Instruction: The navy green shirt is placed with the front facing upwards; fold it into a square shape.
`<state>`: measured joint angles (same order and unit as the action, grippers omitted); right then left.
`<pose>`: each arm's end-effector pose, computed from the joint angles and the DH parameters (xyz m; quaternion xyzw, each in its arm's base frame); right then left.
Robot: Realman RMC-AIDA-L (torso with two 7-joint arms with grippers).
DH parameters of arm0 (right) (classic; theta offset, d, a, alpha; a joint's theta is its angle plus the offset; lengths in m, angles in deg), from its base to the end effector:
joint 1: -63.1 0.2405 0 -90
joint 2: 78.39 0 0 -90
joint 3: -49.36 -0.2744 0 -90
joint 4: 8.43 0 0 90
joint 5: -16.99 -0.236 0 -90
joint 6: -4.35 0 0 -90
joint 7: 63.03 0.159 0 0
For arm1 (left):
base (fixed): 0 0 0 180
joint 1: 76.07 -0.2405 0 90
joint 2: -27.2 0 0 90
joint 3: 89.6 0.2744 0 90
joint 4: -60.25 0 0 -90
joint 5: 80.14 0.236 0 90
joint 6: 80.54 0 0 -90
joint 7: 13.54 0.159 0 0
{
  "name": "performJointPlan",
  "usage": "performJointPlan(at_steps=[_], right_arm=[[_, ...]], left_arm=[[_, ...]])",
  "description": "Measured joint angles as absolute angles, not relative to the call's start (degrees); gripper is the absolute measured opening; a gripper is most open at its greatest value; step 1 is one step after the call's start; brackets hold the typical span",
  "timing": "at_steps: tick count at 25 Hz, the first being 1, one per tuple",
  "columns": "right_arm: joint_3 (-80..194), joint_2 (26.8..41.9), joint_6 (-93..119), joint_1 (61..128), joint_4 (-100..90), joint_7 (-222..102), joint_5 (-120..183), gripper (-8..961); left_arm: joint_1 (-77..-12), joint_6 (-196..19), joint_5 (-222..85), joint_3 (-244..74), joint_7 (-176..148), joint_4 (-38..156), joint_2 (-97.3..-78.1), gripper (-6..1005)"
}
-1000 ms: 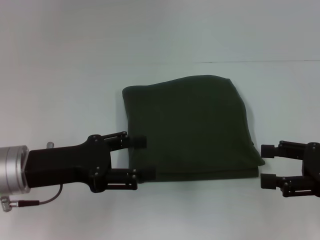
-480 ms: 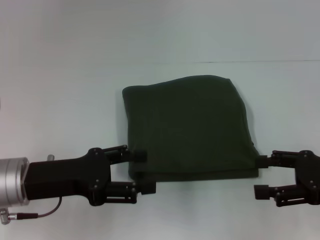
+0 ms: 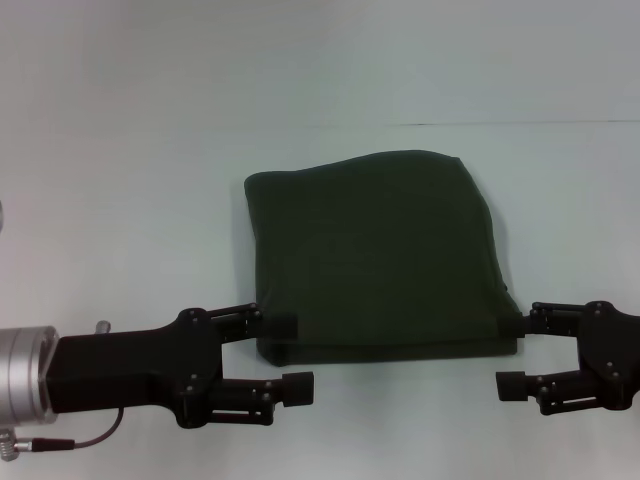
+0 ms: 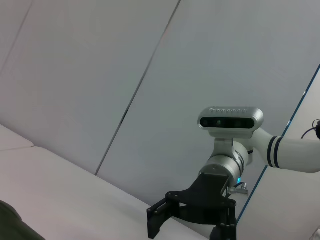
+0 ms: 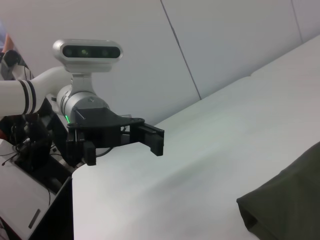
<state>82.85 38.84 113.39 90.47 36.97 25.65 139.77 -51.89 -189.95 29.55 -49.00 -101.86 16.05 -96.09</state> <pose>0.2940 0.3169 0.0221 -0.9386 0.2537 0.2329 0.0212 -0.2567 0.2980 -0.0203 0.9084 0.2400 0.3418 0.0197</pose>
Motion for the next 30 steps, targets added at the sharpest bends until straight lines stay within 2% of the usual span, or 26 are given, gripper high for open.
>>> performJointPlan(at_steps=[30], right_arm=[[82.8,38.92,111.6,90.9,34.6,25.3,139.8,924]], left_arm=[[-52.8,-190.6,29.2,-49.7,-101.9,16.1,-96.55,875]])
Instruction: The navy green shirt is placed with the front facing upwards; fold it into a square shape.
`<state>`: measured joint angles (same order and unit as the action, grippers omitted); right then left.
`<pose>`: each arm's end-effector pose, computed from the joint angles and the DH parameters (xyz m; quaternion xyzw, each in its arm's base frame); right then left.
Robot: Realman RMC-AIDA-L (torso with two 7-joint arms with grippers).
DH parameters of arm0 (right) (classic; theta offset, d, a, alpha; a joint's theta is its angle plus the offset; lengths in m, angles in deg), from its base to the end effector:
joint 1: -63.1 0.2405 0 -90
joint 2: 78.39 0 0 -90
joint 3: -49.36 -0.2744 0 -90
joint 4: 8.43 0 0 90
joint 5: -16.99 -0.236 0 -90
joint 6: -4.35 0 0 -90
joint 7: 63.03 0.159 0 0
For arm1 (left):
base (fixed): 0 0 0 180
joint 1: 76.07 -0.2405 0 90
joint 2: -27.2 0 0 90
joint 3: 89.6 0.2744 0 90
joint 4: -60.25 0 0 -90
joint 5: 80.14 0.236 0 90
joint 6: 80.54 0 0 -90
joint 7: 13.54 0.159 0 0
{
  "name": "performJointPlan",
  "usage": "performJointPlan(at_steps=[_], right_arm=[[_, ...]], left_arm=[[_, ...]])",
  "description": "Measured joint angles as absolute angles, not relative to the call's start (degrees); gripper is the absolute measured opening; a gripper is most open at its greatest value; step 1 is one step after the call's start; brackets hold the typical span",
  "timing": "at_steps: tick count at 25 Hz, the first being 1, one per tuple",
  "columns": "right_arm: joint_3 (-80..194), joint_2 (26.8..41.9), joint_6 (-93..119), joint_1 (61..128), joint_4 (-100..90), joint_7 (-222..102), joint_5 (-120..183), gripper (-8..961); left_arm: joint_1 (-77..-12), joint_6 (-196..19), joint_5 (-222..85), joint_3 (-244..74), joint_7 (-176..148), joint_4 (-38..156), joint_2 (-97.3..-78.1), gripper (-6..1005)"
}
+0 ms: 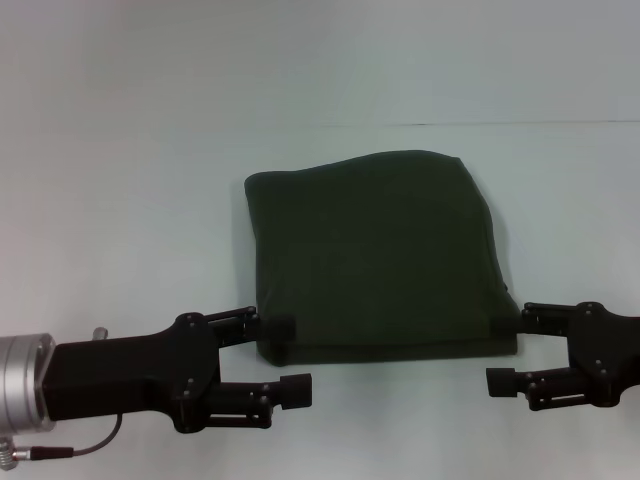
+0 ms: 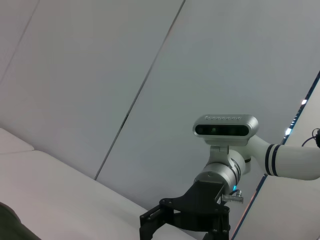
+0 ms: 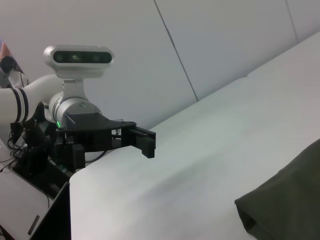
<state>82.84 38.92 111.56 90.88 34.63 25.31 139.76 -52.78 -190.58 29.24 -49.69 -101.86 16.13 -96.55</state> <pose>0.2957 0.3192 0.0140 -0.9345 0.2640 0.2375 0.0229 -0.2591 0.2926 -0.0208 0.9027 0.2468 0.3520 0.0189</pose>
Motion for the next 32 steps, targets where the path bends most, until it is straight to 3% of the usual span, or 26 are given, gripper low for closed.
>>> performJointPlan(at_steps=[32], right_arm=[[82.8,39.02,110.7,92.4,34.6,25.4,139.8,924]], left_arm=[[-52.2,-190.2,29.2,-49.7,-102.3,16.1,-96.46,879]])
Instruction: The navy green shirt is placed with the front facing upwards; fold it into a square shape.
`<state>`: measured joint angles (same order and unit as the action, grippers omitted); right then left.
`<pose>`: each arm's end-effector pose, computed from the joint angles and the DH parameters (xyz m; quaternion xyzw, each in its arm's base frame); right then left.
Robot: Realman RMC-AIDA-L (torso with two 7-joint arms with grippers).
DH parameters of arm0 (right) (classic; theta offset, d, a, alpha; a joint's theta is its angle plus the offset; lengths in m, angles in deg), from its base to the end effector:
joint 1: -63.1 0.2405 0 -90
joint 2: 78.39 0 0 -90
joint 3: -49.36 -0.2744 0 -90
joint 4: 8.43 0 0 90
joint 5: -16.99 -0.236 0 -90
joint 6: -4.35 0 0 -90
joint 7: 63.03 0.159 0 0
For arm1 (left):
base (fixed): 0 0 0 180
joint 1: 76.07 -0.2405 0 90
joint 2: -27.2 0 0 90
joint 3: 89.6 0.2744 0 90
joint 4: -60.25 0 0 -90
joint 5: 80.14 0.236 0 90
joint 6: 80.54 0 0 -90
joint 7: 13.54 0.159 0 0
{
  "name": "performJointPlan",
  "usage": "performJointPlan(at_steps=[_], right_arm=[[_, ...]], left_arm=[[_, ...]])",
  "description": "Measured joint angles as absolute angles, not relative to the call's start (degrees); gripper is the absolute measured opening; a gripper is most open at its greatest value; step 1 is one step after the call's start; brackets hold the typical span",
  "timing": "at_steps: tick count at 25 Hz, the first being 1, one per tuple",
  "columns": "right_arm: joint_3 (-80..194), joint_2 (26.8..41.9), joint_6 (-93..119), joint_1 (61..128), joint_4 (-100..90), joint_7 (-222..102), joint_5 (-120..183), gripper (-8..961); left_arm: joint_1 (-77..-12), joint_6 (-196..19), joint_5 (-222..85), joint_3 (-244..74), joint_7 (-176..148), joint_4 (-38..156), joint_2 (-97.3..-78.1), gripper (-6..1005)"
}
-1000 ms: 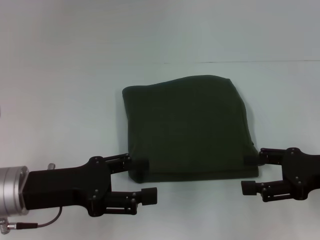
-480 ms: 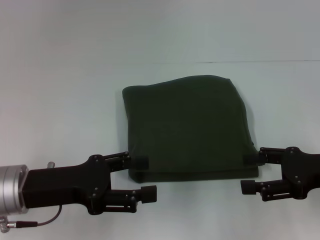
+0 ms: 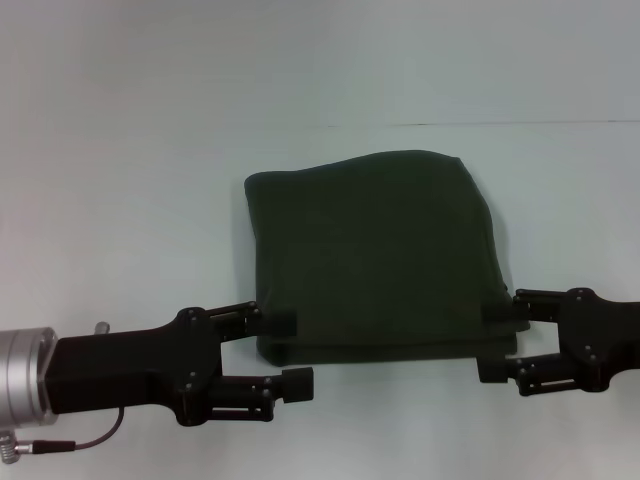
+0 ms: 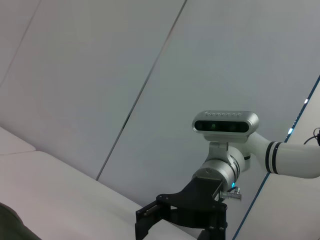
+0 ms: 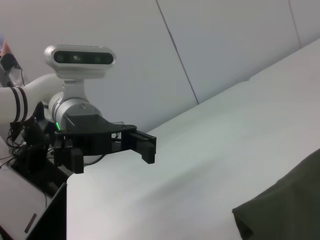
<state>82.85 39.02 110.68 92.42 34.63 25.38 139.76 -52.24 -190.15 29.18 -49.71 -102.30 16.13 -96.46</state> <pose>0.2879 0.3289 0.0131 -0.9376 0.2539 0.2362 0.0261 -0.2571 0.2963 -0.0203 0.9031 0.2471 0.3507 0.0177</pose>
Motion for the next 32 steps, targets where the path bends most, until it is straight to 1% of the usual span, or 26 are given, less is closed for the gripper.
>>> performJointPlan(at_steps=[19,32], right_arm=[[83.1,39.38,109.6,92.5,34.4,25.8,139.8,924],[83.7,39.11,109.2,92.7,33.3,25.8,139.5,924]], left_arm=[[-52.2,-190.0,29.1,-49.8,-102.6,16.1,-96.37,881],[-51.9,-189.9,29.1,-49.8,-102.6,16.1,-96.37,883]])
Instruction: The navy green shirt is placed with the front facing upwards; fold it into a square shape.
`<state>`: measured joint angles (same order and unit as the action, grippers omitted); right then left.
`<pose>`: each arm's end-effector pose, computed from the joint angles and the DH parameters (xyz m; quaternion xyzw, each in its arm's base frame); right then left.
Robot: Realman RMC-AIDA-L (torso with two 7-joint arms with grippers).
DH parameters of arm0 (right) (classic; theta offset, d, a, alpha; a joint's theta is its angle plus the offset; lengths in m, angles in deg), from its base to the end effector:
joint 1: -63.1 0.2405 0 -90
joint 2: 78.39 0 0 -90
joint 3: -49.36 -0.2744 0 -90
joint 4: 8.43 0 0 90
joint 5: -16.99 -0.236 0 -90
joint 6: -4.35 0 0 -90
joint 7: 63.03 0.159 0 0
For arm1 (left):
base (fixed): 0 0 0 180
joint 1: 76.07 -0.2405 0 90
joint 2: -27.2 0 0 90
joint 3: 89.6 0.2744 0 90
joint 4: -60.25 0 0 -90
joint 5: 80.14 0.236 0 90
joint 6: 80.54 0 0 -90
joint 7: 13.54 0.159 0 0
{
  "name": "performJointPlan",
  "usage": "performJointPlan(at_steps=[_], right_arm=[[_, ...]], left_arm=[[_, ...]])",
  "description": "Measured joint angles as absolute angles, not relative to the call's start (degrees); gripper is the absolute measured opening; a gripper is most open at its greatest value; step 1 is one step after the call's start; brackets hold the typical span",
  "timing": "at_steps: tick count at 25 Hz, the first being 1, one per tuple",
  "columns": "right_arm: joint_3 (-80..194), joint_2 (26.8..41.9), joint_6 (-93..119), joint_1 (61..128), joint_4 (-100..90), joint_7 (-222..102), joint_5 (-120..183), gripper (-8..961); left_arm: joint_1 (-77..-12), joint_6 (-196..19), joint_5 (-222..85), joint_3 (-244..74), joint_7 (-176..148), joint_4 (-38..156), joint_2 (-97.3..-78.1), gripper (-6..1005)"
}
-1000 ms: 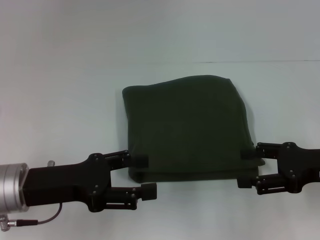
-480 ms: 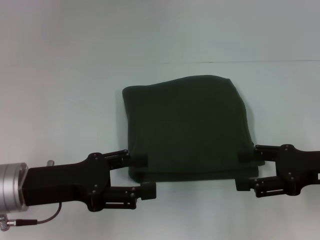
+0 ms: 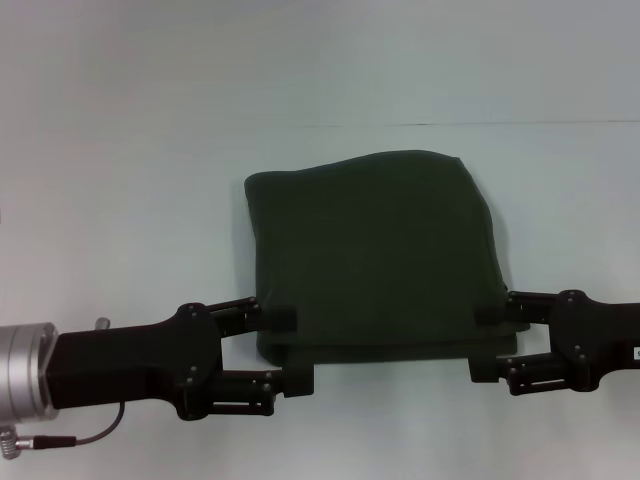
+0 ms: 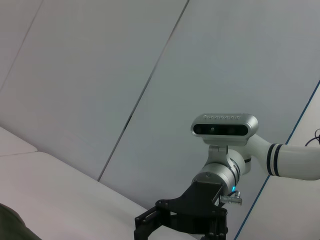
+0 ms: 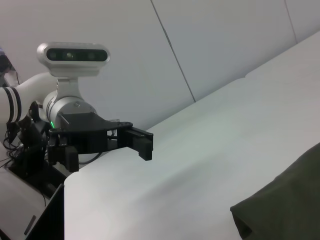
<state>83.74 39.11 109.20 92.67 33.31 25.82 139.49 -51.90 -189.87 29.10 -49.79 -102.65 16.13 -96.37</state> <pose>0.2879 0.3308 0.0063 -0.9353 0.2632 0.2351 0.0241 -0.2561 0.2989 -0.0196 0.9031 0.2479 0.3504 0.0164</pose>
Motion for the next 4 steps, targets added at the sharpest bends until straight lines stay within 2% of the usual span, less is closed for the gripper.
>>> performJointPlan(at_steps=[4], right_arm=[[83.7,39.24,109.2,92.8,33.3,25.8,139.5,924]], left_arm=[[-51.6,-189.8,29.1,-49.8,-103.1,16.1,-96.33,883]])
